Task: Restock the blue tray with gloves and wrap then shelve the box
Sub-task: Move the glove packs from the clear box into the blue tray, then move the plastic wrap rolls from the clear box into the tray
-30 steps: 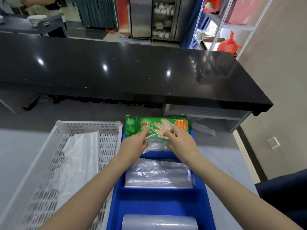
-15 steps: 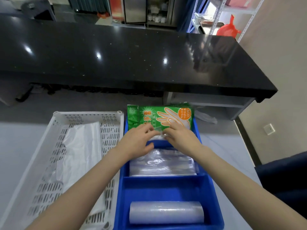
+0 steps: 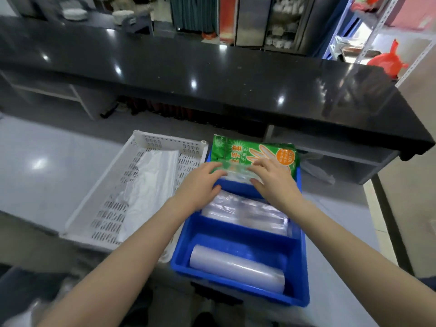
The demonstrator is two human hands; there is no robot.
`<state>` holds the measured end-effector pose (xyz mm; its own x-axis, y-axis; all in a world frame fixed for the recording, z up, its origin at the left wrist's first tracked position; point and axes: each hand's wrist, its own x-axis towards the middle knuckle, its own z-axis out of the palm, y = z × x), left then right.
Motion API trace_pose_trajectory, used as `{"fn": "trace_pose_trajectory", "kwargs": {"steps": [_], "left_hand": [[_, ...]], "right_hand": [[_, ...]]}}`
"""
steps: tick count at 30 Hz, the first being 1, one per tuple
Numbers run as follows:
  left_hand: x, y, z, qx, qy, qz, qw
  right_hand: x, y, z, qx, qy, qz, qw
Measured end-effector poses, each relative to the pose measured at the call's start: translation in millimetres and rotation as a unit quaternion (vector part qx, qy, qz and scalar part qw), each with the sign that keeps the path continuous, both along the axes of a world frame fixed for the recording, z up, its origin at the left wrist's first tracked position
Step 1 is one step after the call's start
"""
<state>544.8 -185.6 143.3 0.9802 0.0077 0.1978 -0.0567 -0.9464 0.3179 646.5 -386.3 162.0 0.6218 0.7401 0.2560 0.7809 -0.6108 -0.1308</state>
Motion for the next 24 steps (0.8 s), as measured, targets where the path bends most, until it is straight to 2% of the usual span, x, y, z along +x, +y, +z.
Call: {"fn": "trace_pose_trajectory", "kwargs": {"steps": [5,10,14,18,21,24], "left_hand": [[-79,28,17,-0.067,-0.047,0.141,0.987],[-190,76,16,-0.075,-0.039,0.310,0.947],[-300,108,-6,-0.114,-0.021,0.433,0.894],[-403,128,-45,-0.150,0.014,0.549,0.822],[-463,141,-79,-0.189,0.026,0.607,0.771],[-507,159,-115,-0.225,0.044,0.628,0.744]], "right_hand": [[-40,61,20,0.033,0.003,0.131,0.991],[-123,155,23,0.029,0.062,0.297,0.953],[-207,222,11,0.001,0.090,0.410,0.907],[-278,279,-20,-0.064,0.102,0.481,0.868],[-320,318,-52,-0.116,0.114,0.505,0.848],[-353,356,-89,-0.167,0.134,0.494,0.843]]}}
